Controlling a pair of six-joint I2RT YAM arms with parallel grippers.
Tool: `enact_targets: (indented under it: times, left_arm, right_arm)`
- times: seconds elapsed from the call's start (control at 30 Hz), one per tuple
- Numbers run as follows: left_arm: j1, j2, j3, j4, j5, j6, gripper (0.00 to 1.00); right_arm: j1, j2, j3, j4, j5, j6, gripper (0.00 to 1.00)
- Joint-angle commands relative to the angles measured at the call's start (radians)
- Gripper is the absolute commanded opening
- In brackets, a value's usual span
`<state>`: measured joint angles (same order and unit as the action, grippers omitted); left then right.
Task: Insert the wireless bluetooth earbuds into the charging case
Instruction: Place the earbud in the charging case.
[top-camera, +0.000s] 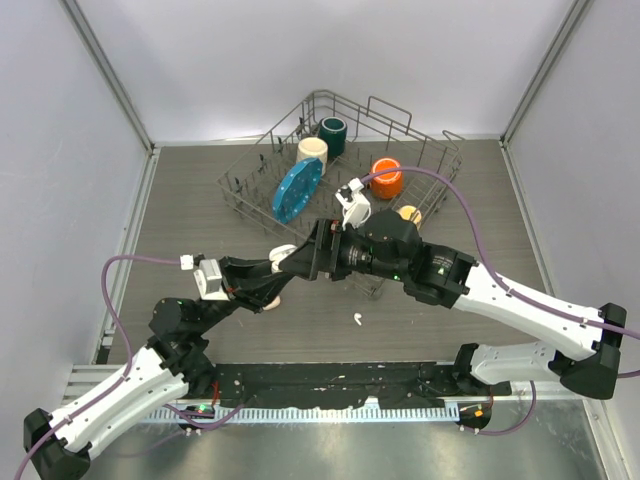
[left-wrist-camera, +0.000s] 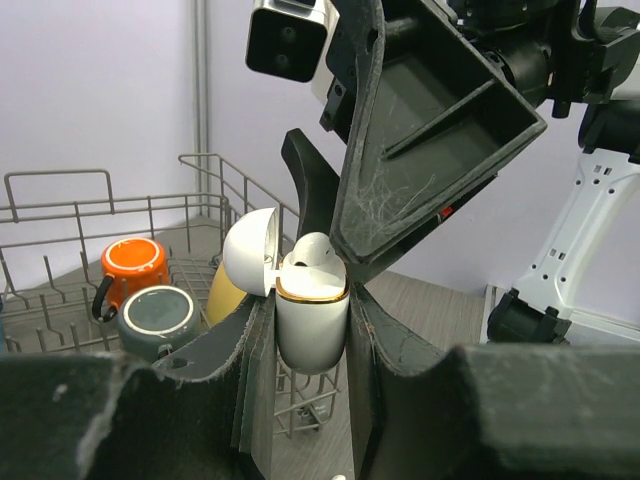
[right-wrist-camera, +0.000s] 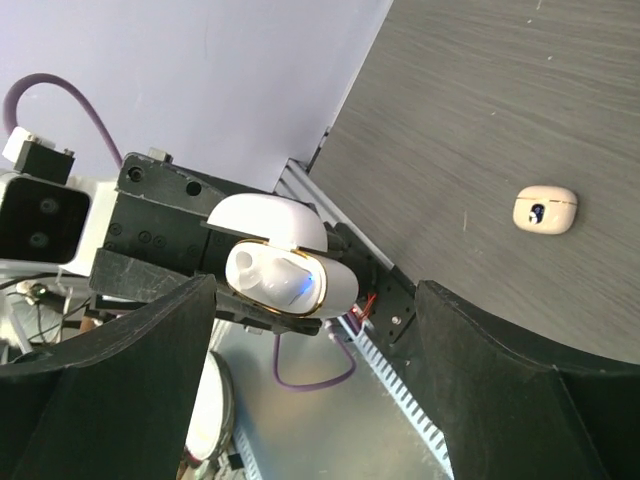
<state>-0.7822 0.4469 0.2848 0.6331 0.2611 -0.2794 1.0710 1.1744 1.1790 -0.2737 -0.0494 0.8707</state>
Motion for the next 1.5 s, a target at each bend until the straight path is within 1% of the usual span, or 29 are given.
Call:
enact_targets:
  times: [0.0, 0.07, 0.17, 0.2, 0.27, 0.3, 0.37, 0.4, 0.57, 0.6, 0.67, 0.73, 0.8, 0.83, 0.87, 0.93, 0.97, 1.03, 1.07, 1.17, 1.33, 1.47]
  left_arm:
    - [0.005, -0.007, 0.013, 0.065, -0.002, 0.02, 0.0]
    - [0.006, -0.004, 0.014, 0.066, 0.003, 0.02, 0.0]
    - [0.006, 0.001, 0.017, 0.07, 0.009, 0.022, 0.0]
    - [0.006, 0.003, 0.017, 0.071, 0.012, 0.022, 0.0]
    - [0.005, 0.003, 0.019, 0.071, 0.013, 0.022, 0.0]
    - [0.004, 0.003, 0.019, 0.071, 0.013, 0.022, 0.0]
    - [0.005, 0.006, 0.019, 0.071, 0.015, 0.022, 0.0]
    - [0.004, 0.006, 0.019, 0.071, 0.017, 0.02, 0.0]
    - [0.005, 0.007, 0.016, 0.071, 0.015, 0.014, 0.0]
    - [0.006, 0.009, 0.016, 0.07, 0.013, 0.013, 0.0]
    - [0.006, 0.009, 0.014, 0.07, 0.013, 0.008, 0.0]
    - [0.005, 0.007, 0.013, 0.066, 0.012, 0.005, 0.0]
    - [0.006, 0.006, 0.011, 0.065, 0.01, 0.003, 0.0]
    - [0.005, 0.004, 0.011, 0.065, 0.01, 0.003, 0.0]
    - [0.006, 0.003, 0.011, 0.062, 0.009, 0.002, 0.0]
    - [0.006, -0.002, 0.011, 0.057, 0.004, 0.003, 0.0]
    - [0.005, -0.01, 0.01, 0.05, 0.0, 0.002, 0.0]
    - [0.006, -0.02, 0.004, 0.04, -0.02, 0.003, 0.0]
    - [0.006, -0.034, 0.001, 0.034, -0.026, 0.003, 0.0]
    - [0.006, -0.056, -0.01, 0.005, -0.04, 0.002, 0.0]
    - [0.006, -0.12, -0.038, -0.018, -0.085, 0.009, 0.0]
    - [0.004, -0.177, -0.024, -0.108, -0.114, 0.035, 0.0]
  right_arm:
    - [-0.009, -0.001, -0.004, 0.093, -0.067, 0.045, 0.86]
    - [-0.013, 0.004, -0.013, 0.117, -0.09, 0.059, 0.86]
    - [-0.02, 0.011, -0.024, 0.139, -0.11, 0.074, 0.81]
    - [-0.022, 0.011, -0.03, 0.143, -0.115, 0.077, 0.77]
    - [-0.026, 0.014, -0.033, 0.162, -0.135, 0.082, 0.72]
    - [-0.028, 0.017, -0.036, 0.166, -0.145, 0.091, 0.67]
    - [-0.031, 0.018, -0.041, 0.183, -0.159, 0.096, 0.63]
    - [-0.029, 0.018, -0.044, 0.188, -0.161, 0.099, 0.57]
    - [-0.031, 0.011, -0.058, 0.211, -0.167, 0.106, 0.46]
    - [-0.032, 0.008, -0.059, 0.214, -0.171, 0.105, 0.41]
    - [-0.032, 0.007, -0.059, 0.222, -0.173, 0.105, 0.38]
    - [-0.032, 0.007, -0.059, 0.223, -0.181, 0.102, 0.31]
    - [-0.031, 0.01, -0.059, 0.229, -0.185, 0.099, 0.3]
    - [-0.032, 0.008, -0.059, 0.228, -0.187, 0.099, 0.31]
    - [-0.032, 0.007, -0.061, 0.229, -0.188, 0.093, 0.36]
    - [-0.032, -0.001, -0.064, 0.228, -0.176, 0.08, 0.43]
    - [-0.032, -0.012, -0.067, 0.228, -0.17, 0.073, 0.52]
    - [-0.032, -0.03, -0.07, 0.228, -0.146, 0.056, 0.62]
    - [-0.032, -0.051, -0.068, 0.213, -0.112, 0.044, 0.74]
    - [-0.034, -0.093, -0.062, 0.168, -0.035, 0.007, 0.85]
    - [-0.032, -0.145, -0.058, 0.108, 0.028, -0.054, 0.86]
    - [-0.031, -0.2, -0.065, 0.005, 0.111, -0.105, 0.87]
